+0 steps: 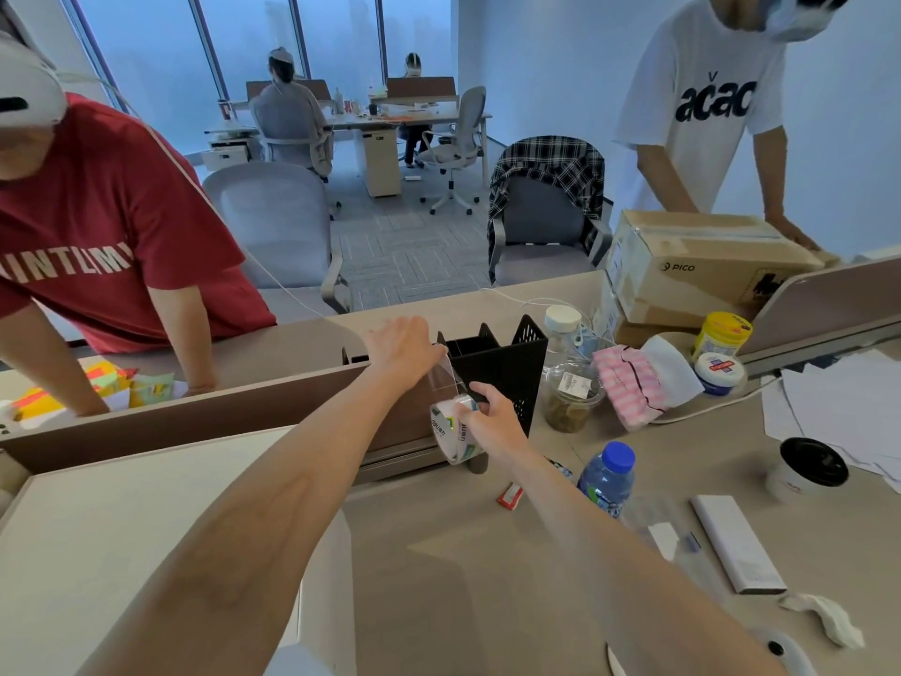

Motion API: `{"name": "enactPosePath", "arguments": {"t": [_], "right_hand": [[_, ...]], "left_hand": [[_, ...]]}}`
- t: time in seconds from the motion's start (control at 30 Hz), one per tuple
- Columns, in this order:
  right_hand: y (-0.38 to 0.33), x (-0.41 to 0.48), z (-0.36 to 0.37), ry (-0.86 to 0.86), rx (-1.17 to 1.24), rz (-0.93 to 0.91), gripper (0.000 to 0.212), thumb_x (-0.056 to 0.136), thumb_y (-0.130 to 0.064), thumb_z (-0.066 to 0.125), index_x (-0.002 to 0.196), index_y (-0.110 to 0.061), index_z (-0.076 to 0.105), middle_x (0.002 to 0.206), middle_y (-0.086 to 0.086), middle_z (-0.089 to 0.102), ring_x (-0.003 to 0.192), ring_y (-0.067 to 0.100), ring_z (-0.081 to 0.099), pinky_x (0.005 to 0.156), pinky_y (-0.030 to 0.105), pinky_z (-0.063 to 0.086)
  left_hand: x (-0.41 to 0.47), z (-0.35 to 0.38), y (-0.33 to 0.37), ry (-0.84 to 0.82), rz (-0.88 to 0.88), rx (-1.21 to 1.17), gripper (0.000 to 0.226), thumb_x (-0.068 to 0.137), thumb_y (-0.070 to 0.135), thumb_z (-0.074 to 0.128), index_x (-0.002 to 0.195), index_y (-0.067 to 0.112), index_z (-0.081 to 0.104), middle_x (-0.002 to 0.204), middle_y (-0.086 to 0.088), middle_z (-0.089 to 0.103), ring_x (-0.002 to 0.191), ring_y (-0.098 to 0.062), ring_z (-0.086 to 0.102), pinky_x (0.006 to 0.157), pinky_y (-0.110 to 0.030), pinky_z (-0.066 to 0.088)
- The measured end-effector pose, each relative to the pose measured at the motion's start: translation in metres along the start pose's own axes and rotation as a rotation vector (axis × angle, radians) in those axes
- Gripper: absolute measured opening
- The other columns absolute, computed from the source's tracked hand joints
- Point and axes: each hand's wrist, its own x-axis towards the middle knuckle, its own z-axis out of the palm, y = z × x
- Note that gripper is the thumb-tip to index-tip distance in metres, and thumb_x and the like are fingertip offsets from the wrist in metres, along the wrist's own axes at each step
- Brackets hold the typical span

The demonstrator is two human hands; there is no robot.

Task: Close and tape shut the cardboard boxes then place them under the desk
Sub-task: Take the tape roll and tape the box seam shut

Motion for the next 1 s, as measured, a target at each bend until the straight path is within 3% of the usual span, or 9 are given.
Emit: {"name": "enactPosePath", "arguments": {"t": [0.17,0.3,0.43,0.57,0.67,0.77,0.87,1.0], "right_hand": [[0.004,0.0,0.002,-0.002,0.003,0.017,0.058,0.096,-0.021,0.058,0.149,-0.019,0.035,0.12,0.007,0.062,0.092,0.006,0.06,0.065,0.014,0.048],[0.006,0.0,0.002,-0.01,-0.021,0.005,0.056,0.097,-0.021,0.057,0.148,-0.018,0.035,0.124,0.009,0.061,0.088,0.003,0.059,0.056,0.009,0.044],[0.008,0.002,0.0,0.005,-0.035,-0.006,0.056,0.097,-0.022,0.058,0.148,-0.017,0.035,0.126,0.007,0.061,0.087,0.001,0.059,0.058,0.009,0.045],[0.011,0.002,-0.001,0.026,-0.049,0.002,0.056,0.096,-0.024,0.059,0.147,-0.017,0.036,0.13,0.009,0.058,0.091,0.005,0.059,0.06,0.012,0.047],[0.014,0.002,0.004,0.073,-0.054,0.028,0.055,0.094,-0.03,0.062,0.143,-0.014,0.042,0.12,0.006,0.061,0.093,0.008,0.06,0.066,0.014,0.048],[0.019,0.004,0.01,0.117,-0.048,0.075,0.056,0.09,-0.04,0.066,0.135,-0.012,0.049,0.113,0.001,0.059,0.1,0.013,0.059,0.076,0.021,0.048],[0.023,0.006,0.015,0.119,-0.052,0.105,0.056,0.088,-0.047,0.066,0.13,-0.012,0.054,0.116,0.002,0.061,0.108,0.017,0.059,0.09,0.031,0.05],[0.012,0.001,0.016,0.144,-0.048,0.091,0.048,0.092,-0.045,0.061,0.128,-0.014,0.055,0.117,0.002,0.063,0.109,0.017,0.059,0.094,0.032,0.048]], "left_hand": [[0.005,-0.017,0.001,-0.173,-0.029,0.023,0.041,0.088,0.047,0.06,0.105,0.01,0.06,0.107,-0.007,0.062,0.096,-0.028,0.057,0.072,-0.032,0.035],[0.011,-0.023,0.003,-0.212,-0.022,0.091,0.042,0.084,0.053,0.062,0.1,0.014,0.066,0.106,-0.006,0.065,0.083,-0.023,0.05,0.072,-0.033,0.038],[0.015,-0.026,-0.002,-0.248,-0.06,0.185,0.064,0.077,0.073,0.057,0.103,0.015,0.063,0.11,-0.004,0.064,0.103,-0.029,0.059,0.09,-0.043,0.045],[0.017,-0.023,-0.026,-0.319,-0.17,0.024,0.09,0.066,0.082,0.054,0.128,0.018,0.054,0.128,-0.006,0.059,0.118,-0.032,0.054,0.097,-0.046,0.044],[0.017,-0.019,-0.039,-0.327,-0.207,-0.089,0.106,0.052,0.088,0.054,0.134,0.021,0.05,0.131,-0.005,0.057,0.12,-0.032,0.053,0.1,-0.048,0.044],[0.01,-0.014,-0.046,-0.286,-0.204,-0.129,0.087,0.067,0.08,0.058,0.125,0.015,0.055,0.123,-0.008,0.06,0.114,-0.031,0.056,0.094,-0.044,0.047],[-0.003,-0.008,-0.046,-0.204,-0.164,-0.17,0.06,0.078,0.07,0.058,0.096,0.013,0.057,0.107,-0.011,0.064,0.1,-0.031,0.058,0.083,-0.04,0.05],[-0.019,-0.008,-0.046,-0.062,-0.093,-0.17,0.047,0.085,0.052,0.062,0.106,0.011,0.056,0.114,-0.01,0.057,0.112,-0.031,0.049,0.088,-0.043,0.046]]}}
